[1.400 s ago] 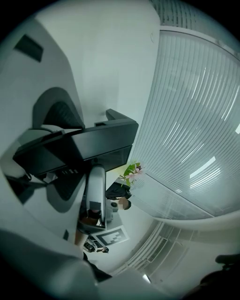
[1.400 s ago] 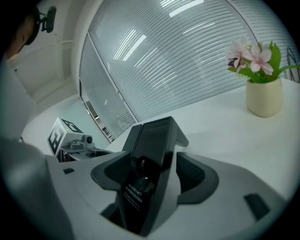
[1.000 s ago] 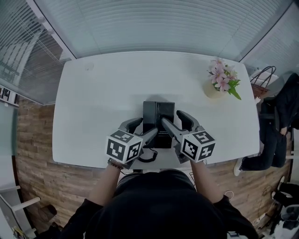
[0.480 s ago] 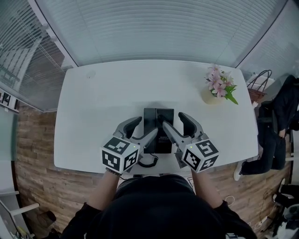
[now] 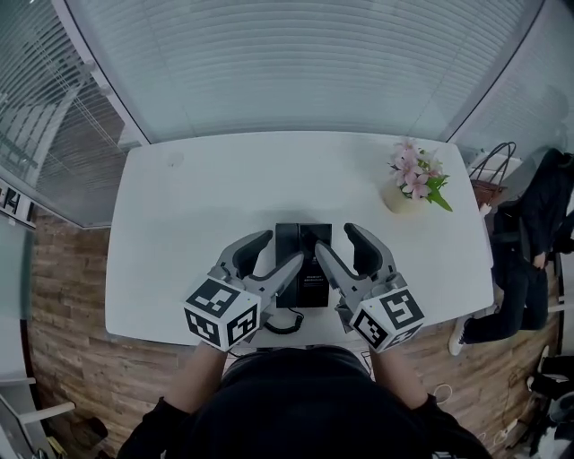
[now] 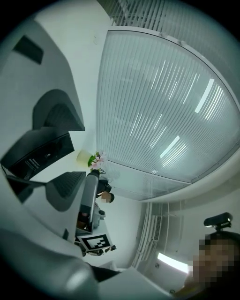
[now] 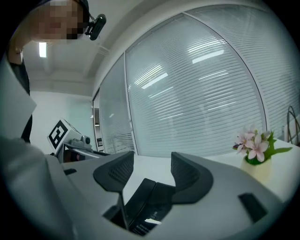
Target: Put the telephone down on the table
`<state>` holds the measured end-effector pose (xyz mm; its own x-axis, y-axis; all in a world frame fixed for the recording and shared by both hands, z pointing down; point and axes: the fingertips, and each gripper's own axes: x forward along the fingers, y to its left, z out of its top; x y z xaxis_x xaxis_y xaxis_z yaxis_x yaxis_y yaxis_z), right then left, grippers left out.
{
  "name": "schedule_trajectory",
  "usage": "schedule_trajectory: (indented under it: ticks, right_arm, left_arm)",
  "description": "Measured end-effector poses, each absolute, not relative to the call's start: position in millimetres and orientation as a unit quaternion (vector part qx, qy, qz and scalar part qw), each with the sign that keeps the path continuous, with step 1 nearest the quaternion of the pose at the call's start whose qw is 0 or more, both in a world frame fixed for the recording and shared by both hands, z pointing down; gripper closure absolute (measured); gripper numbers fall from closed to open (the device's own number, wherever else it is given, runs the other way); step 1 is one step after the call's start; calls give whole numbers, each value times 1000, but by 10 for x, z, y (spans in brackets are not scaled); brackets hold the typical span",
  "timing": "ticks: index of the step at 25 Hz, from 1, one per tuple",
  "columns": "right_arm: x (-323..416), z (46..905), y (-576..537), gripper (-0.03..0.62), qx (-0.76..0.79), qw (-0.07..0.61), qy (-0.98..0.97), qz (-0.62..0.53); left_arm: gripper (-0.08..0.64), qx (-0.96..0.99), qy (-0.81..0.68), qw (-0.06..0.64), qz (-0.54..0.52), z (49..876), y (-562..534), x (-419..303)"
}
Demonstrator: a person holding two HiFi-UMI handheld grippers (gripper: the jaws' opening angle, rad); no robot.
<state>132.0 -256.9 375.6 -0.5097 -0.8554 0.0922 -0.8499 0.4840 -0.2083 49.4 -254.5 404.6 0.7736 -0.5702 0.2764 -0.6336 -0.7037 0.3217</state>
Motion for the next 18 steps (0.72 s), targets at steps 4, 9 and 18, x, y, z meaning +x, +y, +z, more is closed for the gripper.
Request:
schedule_trajectory:
  ticks: [4, 9, 18]
  right_arm:
    - [1321, 3623, -2551, 355, -498, 23, 862, -88]
    - [1318, 3509, -2537, 372, -503, 26, 861, -68]
    - [1296, 3297, -2503, 416, -509, 44, 859, -32]
  left_arm:
    - [287, 926, -327, 182, 54, 3891, -2570, 498]
    - [310, 933, -326, 149, 23, 3715, -2569, 505]
    - [357, 938, -326, 116, 7, 3568, -2571, 499]
